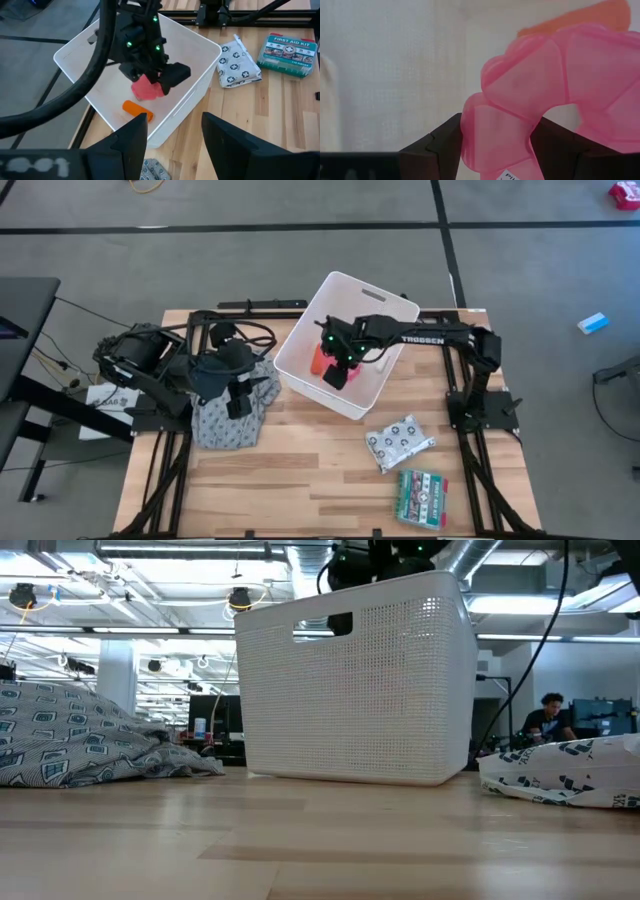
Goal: Pick & place medical supplies in basket/bin
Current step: Put the pink medicine organizer into the white bin, then put the green first aid kit into the white bin
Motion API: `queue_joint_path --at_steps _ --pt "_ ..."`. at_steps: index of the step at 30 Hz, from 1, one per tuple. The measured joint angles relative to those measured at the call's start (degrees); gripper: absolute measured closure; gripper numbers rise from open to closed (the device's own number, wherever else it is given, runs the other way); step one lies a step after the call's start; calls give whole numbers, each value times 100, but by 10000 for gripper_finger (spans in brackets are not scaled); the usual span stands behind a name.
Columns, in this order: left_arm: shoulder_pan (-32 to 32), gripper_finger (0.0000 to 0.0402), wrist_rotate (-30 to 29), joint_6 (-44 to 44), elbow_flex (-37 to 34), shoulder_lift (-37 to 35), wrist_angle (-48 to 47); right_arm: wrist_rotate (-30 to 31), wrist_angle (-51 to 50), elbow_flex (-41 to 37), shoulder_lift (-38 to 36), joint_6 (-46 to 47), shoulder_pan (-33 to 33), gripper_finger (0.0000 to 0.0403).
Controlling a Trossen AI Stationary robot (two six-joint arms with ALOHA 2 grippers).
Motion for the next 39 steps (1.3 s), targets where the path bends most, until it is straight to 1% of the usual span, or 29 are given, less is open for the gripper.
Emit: queue_joint_path --at_steps 5,10,16,20,25,29,32,37,39 --pt "0 223 0 0 0 58 2 413 228 -363 1 -30 140 200" --pt "0 223 6 0 0 188 0 441 396 -745 -4 -31 301 198" --pt "0 223 23 65 1 315 -1 426 610 -1008 -5 -38 464 175" --pt "0 223 22 61 -4 395 2 453 738 -1034 -5 -40 500 163" --pt "0 223 59 88 2 491 7 504 753 -1032 -5 -42 470 159" --pt "0 223 40 162 0 529 4 498 465 -791 -2 -42 406 158" --pt "0 223 -2 188 1 550 2 495 76 -460 0 -39 404 158" --pt "0 223 -6 190 -2 557 2 493 -1139 582 0 -28 408 158" --pt "0 223 -2 190 -2 557 2 493 -1637 1080 0 148 428 158"
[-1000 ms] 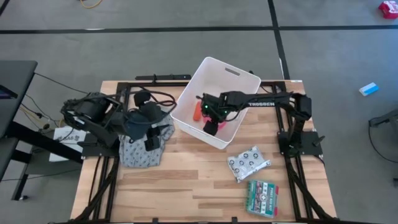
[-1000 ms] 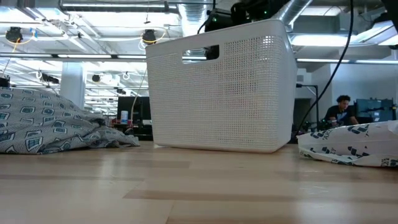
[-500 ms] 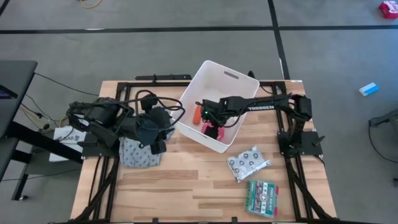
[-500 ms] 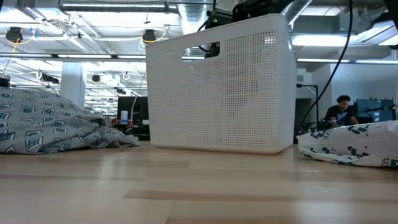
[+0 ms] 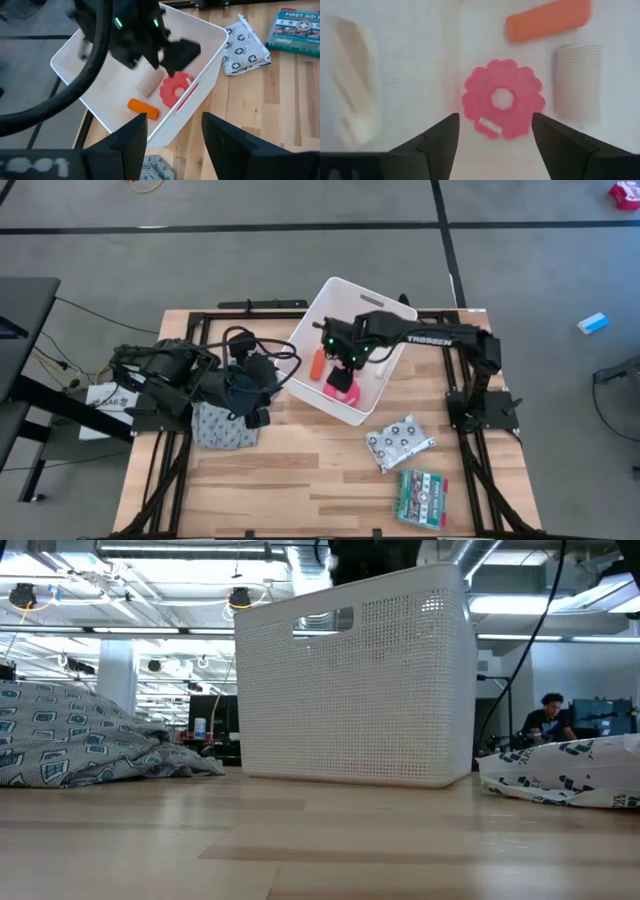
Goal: Pick & place medical supplies in basket/bin
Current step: Put the green first aid kit into the white bin
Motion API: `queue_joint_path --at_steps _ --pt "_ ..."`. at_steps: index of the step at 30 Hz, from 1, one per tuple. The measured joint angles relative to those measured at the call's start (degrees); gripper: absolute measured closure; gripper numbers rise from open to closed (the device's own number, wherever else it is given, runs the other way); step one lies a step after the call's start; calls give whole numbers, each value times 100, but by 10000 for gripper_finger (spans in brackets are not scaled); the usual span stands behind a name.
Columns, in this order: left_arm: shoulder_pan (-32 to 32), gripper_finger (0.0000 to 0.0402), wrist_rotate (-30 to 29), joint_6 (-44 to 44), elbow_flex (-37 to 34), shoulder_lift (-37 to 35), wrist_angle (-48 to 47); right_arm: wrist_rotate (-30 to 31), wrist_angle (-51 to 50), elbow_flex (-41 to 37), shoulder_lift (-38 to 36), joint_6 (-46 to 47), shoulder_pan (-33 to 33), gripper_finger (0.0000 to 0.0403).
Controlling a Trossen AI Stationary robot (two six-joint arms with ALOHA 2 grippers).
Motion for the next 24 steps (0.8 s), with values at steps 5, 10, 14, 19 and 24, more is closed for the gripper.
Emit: queue_joint_path --at_steps 5,10,14,19,24 --pt "0 223 2 2 0 0 0 -3 -1308 1169 0 874 193 158" --pt "0 223 33 2 0 0 -2 -9 -2368 1953 -11 1761 729 158" --pt "0 223 37 2 0 0 -2 -374 -2322 1953 -160 2468 1397 158" --pt "0 223 46 2 0 0 -2 -273 -2337 1940 -104 2632 2338 158" --pt "0 223 48 -2 0 0 -2 22 -2318 1856 -20 2857 3294 158"
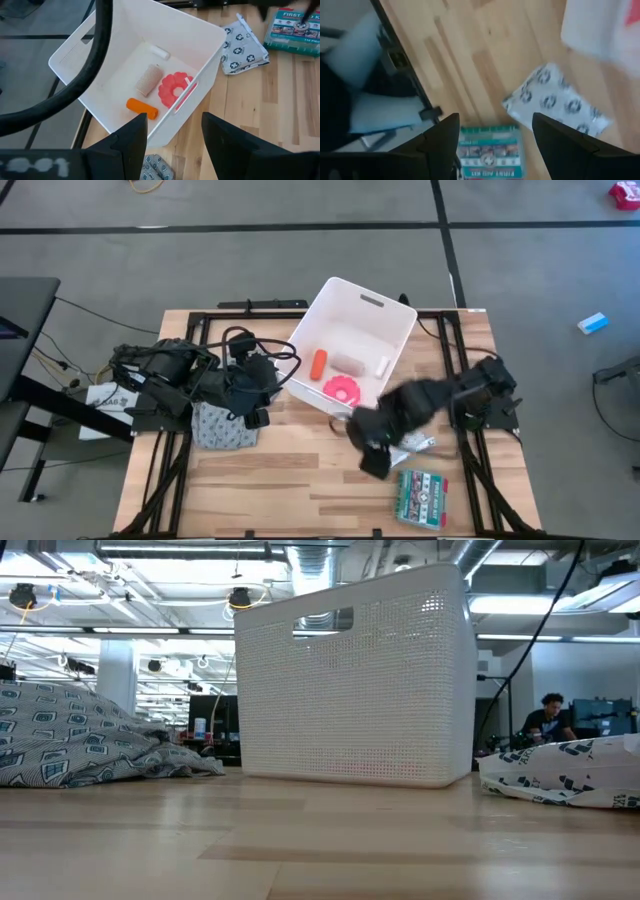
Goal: Pick & place medical supplies in basket/bin
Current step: Put the green first aid kit into the white bin
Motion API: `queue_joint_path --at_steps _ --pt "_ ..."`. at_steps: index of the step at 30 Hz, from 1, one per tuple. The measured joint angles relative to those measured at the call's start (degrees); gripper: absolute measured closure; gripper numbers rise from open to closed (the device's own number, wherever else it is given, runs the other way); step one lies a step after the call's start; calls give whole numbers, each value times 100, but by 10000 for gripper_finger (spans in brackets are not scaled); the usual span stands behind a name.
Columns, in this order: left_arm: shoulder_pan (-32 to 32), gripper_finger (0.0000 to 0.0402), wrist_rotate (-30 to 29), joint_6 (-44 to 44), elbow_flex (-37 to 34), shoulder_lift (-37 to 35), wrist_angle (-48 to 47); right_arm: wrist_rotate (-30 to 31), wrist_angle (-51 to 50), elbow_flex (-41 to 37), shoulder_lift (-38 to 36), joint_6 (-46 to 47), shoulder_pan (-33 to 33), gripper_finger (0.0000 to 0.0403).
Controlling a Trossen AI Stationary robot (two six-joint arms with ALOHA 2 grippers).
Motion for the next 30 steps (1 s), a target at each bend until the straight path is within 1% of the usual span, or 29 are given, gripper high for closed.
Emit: queue_joint_path --at_steps 3,10,14,20,26,30 --pt "0 223 2 0 0 -2 0 88 -22 -340 -30 500 473 158" --pt "0 223 2 -36 0 -2 0 144 96 -1355 -57 1185 1506 159" --pt "0 223 2 -153 0 -2 0 127 318 -1960 -52 1756 1916 159" --pt "0 223 4 -211 0 -2 0 -4 598 -2532 -79 2826 2487 159" --pt "0 223 7 -339 0 -4 0 14 1190 -3153 -486 4061 2955 159" --pt "0 223 9 -361 0 -4 0 156 1486 -3778 -996 5030 3194 159"
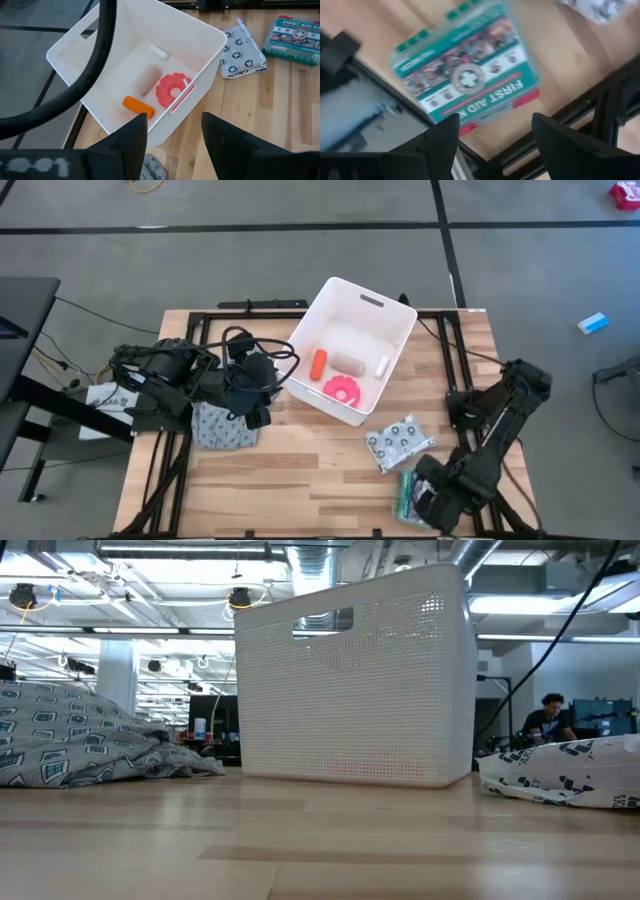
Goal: Pick & place medical supplies in basket/bin
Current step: Put the green first aid kit into the white bin
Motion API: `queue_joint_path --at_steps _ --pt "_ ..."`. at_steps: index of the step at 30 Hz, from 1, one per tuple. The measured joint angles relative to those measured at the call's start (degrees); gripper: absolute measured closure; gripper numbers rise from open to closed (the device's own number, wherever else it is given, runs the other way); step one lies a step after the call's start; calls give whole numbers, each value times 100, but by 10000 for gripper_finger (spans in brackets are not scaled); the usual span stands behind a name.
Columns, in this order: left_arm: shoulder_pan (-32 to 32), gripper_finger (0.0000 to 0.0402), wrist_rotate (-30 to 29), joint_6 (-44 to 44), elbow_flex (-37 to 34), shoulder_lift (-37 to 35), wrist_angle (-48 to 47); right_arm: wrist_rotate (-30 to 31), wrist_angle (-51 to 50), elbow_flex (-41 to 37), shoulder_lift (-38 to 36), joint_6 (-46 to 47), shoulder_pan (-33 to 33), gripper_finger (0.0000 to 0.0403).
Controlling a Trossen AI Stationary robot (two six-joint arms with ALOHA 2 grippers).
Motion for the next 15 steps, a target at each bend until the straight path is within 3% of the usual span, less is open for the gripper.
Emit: queue_joint_path --at_steps 7,11,15 --pt "0 223 4 -46 0 0 0 287 1350 -1346 -778 1564 296 159" --pt "0 223 4 -37 0 0 0 171 2409 -1848 -873 1639 434 159" --pt "-2 223 2 3 0 0 0 164 2759 -2004 -871 1634 560 159"
